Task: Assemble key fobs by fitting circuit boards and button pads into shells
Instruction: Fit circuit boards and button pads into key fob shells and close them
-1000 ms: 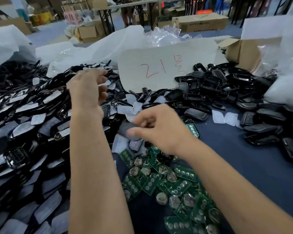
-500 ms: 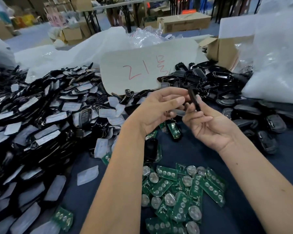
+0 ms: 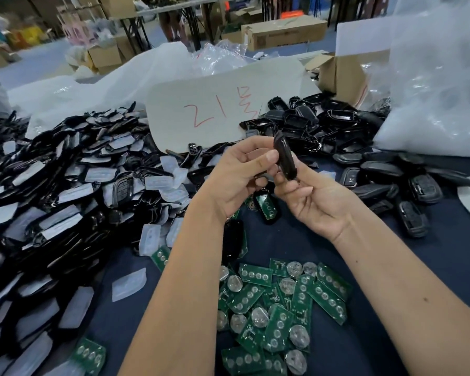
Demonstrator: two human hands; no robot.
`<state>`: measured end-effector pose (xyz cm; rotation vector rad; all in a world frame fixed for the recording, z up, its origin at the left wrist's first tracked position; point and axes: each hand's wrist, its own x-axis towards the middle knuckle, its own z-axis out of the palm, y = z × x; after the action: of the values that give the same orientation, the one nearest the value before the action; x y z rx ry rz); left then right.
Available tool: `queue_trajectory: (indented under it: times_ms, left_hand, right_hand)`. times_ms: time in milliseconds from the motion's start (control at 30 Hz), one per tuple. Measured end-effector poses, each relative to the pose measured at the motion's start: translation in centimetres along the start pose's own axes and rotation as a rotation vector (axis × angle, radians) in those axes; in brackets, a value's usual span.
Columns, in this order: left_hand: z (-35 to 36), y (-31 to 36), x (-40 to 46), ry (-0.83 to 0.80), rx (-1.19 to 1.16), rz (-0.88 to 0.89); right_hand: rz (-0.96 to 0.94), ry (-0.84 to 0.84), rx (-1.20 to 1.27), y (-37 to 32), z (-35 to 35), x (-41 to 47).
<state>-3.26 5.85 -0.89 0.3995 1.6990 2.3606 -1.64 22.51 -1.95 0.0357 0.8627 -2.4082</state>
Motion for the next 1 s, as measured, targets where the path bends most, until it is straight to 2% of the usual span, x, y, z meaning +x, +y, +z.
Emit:
queue_trajectory:
  times_ms: [133,267,367,467,833,933,1000]
  left_hand:
    - [-0.7,0.2,-0.2,0.035,0.044,-0.012]
    - [-0.9,0.2,-0.2,0.134,0.156,-0.066]
    - [-1.1,0.3,-0.2,0.149,0.184,-0.084]
    - [-1.0,0.4,-0.3,0.138,0.223,-0.088]
    - [0.5,0.9,0.1,0.111,0.176,-0.155]
    - [0.6,1.2,0.2,0.167,0.2,-0.151]
    - [0.3,1.4,0.3,0.228,0.286,-0.135]
  right_hand:
    - [-0.248,0.109,-0.309,0.1,-0.6,0.2]
    - [-0.366,0.144,-0.316,0.2,-0.6,0.3]
    - [-0.434,0.162,-0.388,0.6,-0.5,0.4]
    - [-0.445,0.198,-0.386,0.7,-0.6,0.4]
    - [-0.364,0.147,-0.178,0.2,-1.3,0.5]
    - [-0.427,0.159,-0.2,0.4,-1.5,0.8]
    - [-0.484,0.184,-0.309,0.5,-1.6,1.0]
